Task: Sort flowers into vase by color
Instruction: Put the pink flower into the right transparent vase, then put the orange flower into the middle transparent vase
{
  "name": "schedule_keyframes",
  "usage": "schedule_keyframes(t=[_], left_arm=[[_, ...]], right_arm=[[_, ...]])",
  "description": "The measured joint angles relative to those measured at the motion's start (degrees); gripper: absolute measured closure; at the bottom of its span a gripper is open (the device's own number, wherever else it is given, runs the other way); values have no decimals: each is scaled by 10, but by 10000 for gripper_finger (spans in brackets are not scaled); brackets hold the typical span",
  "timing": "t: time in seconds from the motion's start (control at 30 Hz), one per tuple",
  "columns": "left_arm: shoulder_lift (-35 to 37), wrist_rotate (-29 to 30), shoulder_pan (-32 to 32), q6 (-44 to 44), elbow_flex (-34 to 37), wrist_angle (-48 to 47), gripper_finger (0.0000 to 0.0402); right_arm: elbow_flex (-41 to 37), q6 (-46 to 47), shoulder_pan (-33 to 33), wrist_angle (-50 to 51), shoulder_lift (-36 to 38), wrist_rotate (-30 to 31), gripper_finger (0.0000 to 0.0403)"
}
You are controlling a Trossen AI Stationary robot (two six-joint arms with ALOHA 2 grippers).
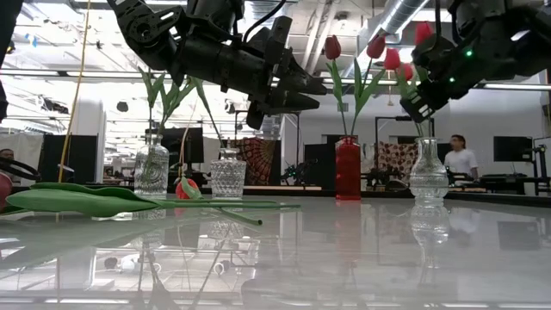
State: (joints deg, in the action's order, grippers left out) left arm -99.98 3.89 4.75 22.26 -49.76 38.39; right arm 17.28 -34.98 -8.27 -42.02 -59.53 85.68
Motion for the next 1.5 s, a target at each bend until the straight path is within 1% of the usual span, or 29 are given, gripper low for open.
schedule_keyframes(t=[0.3, 0.43, 0.7, 0.93, 1.1, 1.2, 1.3, 1.43, 1.5], left_arm=[[0, 0, 0, 0, 0, 0, 267], [0, 0, 0, 0, 0, 0, 267], [0, 0, 0, 0, 0, 0, 267], [0, 0, 0, 0, 0, 0, 267], [0, 0, 0, 0, 0, 0, 267], [0, 0, 0, 0, 0, 0, 267], [0, 0, 0, 0, 0, 0, 267], [0, 0, 0, 0, 0, 0, 267], [0, 0, 0, 0, 0, 0, 267]], right_arm=[[0, 0, 43, -5, 0, 41, 300], [0, 0, 56, -11, 0, 43, 300], [0, 0, 59, -53, 0, 43, 300], [0, 1, 59, -42, 0, 43, 300], [0, 19, 55, -43, 0, 43, 298], [0, 20, 55, -53, 0, 43, 278], [0, 10, 55, -86, 0, 43, 238], [0, -20, 57, -106, 0, 43, 181], [0, -26, 64, -113, 0, 43, 162]])
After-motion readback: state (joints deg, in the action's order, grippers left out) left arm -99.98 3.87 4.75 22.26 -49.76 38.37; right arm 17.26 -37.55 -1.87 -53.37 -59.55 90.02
